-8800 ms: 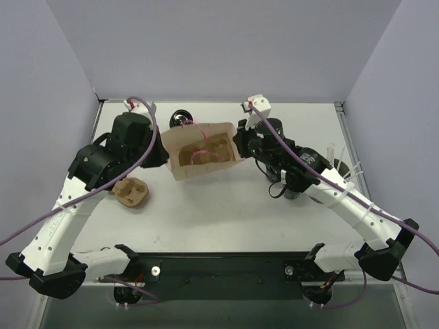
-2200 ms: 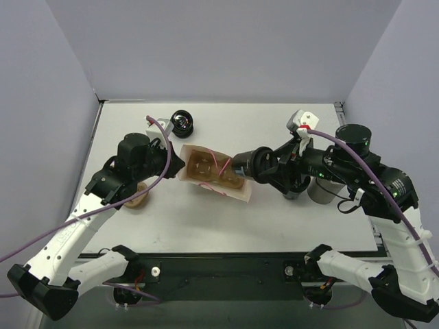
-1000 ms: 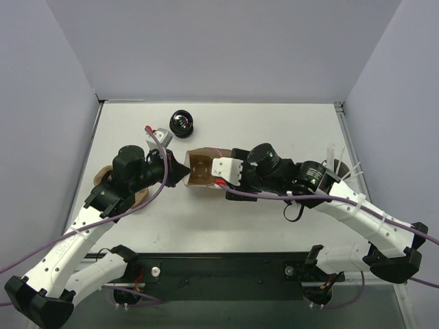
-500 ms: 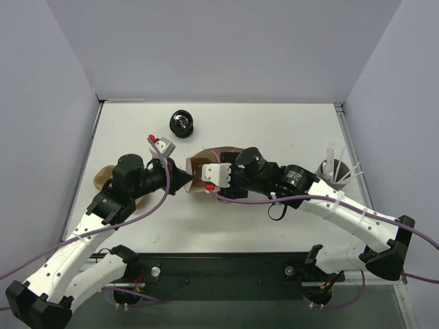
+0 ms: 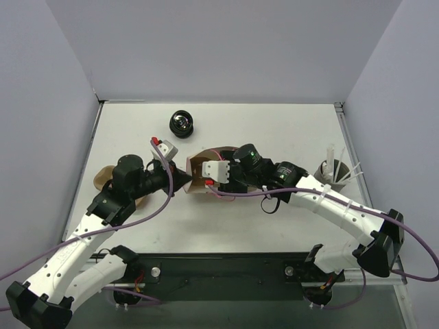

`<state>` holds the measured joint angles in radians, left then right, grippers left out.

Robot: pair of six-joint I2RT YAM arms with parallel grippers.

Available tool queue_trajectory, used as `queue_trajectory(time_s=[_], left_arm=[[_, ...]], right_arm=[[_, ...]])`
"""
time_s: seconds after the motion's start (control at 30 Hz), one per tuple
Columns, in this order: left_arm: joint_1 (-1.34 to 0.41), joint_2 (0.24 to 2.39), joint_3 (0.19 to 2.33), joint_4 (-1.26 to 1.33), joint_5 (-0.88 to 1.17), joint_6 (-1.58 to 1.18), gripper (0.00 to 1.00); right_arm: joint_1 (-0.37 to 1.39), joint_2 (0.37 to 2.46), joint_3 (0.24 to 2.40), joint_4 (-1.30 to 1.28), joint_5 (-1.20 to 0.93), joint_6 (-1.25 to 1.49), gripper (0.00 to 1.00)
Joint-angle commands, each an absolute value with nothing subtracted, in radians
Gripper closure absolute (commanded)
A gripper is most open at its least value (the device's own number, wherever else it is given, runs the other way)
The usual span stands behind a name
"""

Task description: Pack the takeout coffee

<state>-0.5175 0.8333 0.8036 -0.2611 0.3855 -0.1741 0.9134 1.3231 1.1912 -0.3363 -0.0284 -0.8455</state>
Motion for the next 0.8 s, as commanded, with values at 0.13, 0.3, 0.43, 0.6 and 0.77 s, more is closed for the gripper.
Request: queue_trajectory(time_s=[0.13,0.3,0.43,0.6,0.77], left_arm=[[-0.512,0.818,0.782,-0.192,0.425,-0.074,1.00],[-0.512,0.789,0.729,-0.117,0.378,-0.120,1.00],[-0.509,0.785,0.724,-0.097,0.337,-0.146,1.00],[-0.511,0.750,0.683,-0.100,0.314,-0.175,1.00],[-0.511,0.707,0.621,-0.087,0.337,-0.207,1.00]], right_arm=[[0.879,1.353,1.147,-0.226,-0.048,-0.894,0.73],[0.873,1.385,1.161,-0.193,-0.048,-0.922,0.73],[0.874,1.396,1.140,-0.190,-0.044,-0.957,0.74],[0.920,1.384,1.066,-0.146,-0.003,-0.996,0.75],[0.948,1.382,1.000,-0.049,0.083,-1.032,0.75]])
